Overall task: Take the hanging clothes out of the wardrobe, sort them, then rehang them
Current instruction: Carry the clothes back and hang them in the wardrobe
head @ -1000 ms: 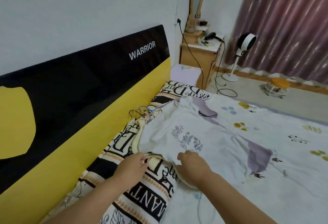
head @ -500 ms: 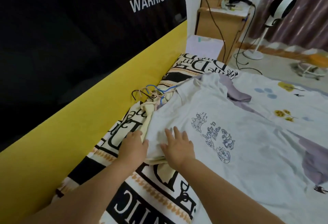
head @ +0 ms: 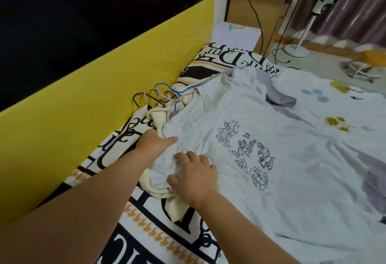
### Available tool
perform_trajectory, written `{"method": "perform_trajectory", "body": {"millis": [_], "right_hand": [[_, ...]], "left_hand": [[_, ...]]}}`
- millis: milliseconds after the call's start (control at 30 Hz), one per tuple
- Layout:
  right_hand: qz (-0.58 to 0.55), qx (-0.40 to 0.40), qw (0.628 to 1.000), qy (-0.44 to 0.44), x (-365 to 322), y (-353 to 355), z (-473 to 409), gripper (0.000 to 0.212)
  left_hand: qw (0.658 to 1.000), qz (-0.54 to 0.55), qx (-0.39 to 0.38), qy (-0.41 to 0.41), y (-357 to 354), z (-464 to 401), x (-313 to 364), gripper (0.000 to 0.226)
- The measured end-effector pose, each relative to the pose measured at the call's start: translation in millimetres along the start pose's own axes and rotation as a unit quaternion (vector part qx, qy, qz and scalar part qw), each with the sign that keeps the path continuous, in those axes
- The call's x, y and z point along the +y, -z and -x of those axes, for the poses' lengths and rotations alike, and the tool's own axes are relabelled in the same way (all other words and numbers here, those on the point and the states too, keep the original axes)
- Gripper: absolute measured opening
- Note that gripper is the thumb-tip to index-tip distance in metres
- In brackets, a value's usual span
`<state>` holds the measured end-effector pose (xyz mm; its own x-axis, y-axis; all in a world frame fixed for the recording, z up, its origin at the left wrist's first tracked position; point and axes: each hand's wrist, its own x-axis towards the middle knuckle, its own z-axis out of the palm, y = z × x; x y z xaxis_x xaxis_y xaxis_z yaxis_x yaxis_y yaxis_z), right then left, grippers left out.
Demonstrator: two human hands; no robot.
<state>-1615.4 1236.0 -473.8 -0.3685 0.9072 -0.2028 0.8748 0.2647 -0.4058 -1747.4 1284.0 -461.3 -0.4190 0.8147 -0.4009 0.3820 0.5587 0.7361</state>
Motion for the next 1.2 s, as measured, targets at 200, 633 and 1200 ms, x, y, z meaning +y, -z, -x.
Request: {"method": "perform_trajectory", "body": {"millis": [200,633,1200], "right_hand": [[-0.08,0.007,0.996,0.041,14.5,17.5,25.8,0.057],[-0.155,0.009,0.988,0.024,26.7,126.1,140.6,0.048],[-0.068,0.458,0.881,-0.098,51.7,400.2,328.2,0.065]], "left_hand": [[0.995,0.08,-0.042,0.042,-16.4,24.3,9.3,0.051],[0.984,0.119,-0.06,-0.115,-15.0,170.8,90.8,0.014],[0.887,-0.102,-0.048,-0.447,62.6,441.1,230.8,0.017]]}}
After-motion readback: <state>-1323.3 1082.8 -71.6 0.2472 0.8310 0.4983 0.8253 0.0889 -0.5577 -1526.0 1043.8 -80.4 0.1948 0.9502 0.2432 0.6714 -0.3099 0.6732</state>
